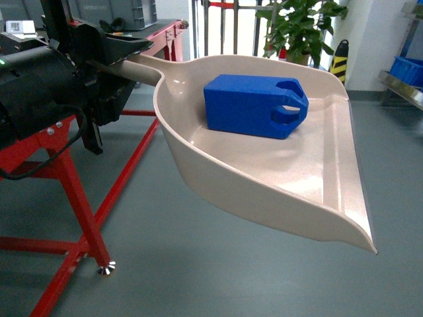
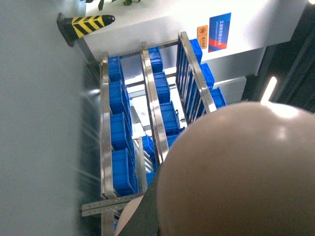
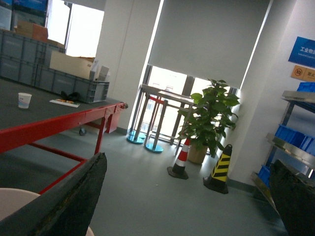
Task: Place part in tray to right shelf
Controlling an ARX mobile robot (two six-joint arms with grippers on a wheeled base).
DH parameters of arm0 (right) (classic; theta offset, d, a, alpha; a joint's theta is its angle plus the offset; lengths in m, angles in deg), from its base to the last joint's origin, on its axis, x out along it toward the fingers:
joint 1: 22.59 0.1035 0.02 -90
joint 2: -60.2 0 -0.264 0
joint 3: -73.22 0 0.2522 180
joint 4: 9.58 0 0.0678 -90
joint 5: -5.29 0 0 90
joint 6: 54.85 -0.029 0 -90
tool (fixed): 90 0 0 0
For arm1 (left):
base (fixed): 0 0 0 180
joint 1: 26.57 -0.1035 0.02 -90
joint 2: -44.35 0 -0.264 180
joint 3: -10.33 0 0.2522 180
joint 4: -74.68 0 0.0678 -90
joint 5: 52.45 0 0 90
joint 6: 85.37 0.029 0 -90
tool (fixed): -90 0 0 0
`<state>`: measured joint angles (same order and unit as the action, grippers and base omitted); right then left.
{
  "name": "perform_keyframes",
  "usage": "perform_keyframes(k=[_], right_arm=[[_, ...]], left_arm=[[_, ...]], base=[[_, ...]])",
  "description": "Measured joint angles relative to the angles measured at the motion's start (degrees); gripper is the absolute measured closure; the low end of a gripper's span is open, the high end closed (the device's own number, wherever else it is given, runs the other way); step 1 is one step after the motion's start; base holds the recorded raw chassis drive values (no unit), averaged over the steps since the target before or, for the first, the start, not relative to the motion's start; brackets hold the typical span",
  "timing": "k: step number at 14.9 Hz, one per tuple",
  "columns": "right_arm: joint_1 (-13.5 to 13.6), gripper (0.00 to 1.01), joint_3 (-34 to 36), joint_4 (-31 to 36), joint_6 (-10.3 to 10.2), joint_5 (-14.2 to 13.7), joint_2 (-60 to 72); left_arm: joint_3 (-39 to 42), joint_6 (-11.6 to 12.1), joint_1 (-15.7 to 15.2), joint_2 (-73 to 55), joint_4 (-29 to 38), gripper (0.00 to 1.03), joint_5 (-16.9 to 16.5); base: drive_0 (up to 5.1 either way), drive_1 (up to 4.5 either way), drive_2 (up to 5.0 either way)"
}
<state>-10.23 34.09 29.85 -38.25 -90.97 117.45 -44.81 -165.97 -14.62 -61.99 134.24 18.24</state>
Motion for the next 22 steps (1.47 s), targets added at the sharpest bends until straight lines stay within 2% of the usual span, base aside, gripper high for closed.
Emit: perform_keyframes(k=[6, 22], right_arm=[[0.0, 0.03, 0.0, -0.1, 0.0, 0.0, 0.0], [0.0, 0.03, 0.0, -0.2, 0.0, 0.1, 0.2]], left_arm=[[0.0, 0.0, 0.0, 0.0, 0.0, 0.89, 0.0], [0.0, 0.0, 0.0, 0.0, 0.0, 0.89, 0.0]], base=[[0.1, 3.34, -3.1], [-1.7, -1.69, -1.7]])
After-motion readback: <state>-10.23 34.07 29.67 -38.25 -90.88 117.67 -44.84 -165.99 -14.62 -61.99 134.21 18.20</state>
